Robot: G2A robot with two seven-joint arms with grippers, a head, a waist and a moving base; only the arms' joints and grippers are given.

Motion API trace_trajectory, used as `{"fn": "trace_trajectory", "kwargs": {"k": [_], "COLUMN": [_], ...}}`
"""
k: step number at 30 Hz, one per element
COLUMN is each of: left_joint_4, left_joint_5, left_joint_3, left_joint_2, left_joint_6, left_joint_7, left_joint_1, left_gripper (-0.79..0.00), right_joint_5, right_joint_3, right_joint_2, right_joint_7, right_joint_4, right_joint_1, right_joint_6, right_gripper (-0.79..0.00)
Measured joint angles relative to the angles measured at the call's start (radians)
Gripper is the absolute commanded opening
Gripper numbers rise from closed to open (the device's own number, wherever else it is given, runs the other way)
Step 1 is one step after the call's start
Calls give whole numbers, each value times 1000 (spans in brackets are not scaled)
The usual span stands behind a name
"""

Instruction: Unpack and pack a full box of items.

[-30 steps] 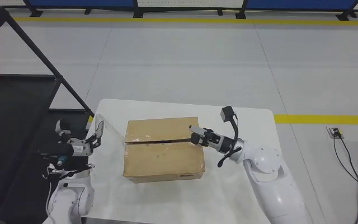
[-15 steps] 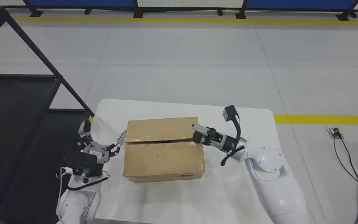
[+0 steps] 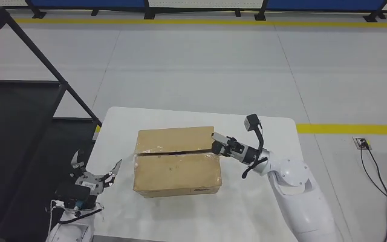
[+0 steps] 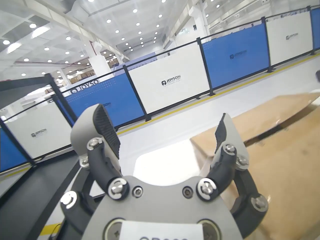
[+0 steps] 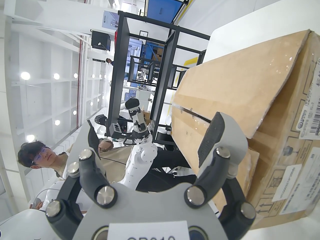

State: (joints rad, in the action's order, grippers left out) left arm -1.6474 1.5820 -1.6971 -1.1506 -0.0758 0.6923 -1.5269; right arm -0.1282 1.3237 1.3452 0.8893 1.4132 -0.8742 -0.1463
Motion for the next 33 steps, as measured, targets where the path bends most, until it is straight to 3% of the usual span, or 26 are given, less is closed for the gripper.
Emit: {"fn": "trace_trajectory", "kwargs": {"k": [3,7,14,21,29,33], "left_joint_4": [86,222,409,534,639,694], "left_joint_5": [44,81,196,165,183,150], "left_joint_3": [-57,-62,43,122,181,184], "left_joint_2": [13,19,16,2,-6,-13], "left_joint_6": [-75,-112,-112,-117,-116,-48], "left_joint_7": [23,8,-60,-149,-179,-211], "left_joint_1": [-30,2,152,309,414,459], "left_gripper": [0,0,0,0,0,0], "right_joint_5": [-3,-6,2,11,9,8], "right_joint_3": [-7,-21,-47,-42,-41,-49], "right_joint_2": [-1,-2,-4,-12,-19,-21], "right_joint_7": [-1,0,-8,-25,-37,-40], "right_joint_4": [-8,-16,-23,5,26,23], "right_joint_1": [14,34,57,35,24,30], "right_joint_6": [5,9,20,29,41,44], "right_gripper": [0,0,0,0,0,0]}}
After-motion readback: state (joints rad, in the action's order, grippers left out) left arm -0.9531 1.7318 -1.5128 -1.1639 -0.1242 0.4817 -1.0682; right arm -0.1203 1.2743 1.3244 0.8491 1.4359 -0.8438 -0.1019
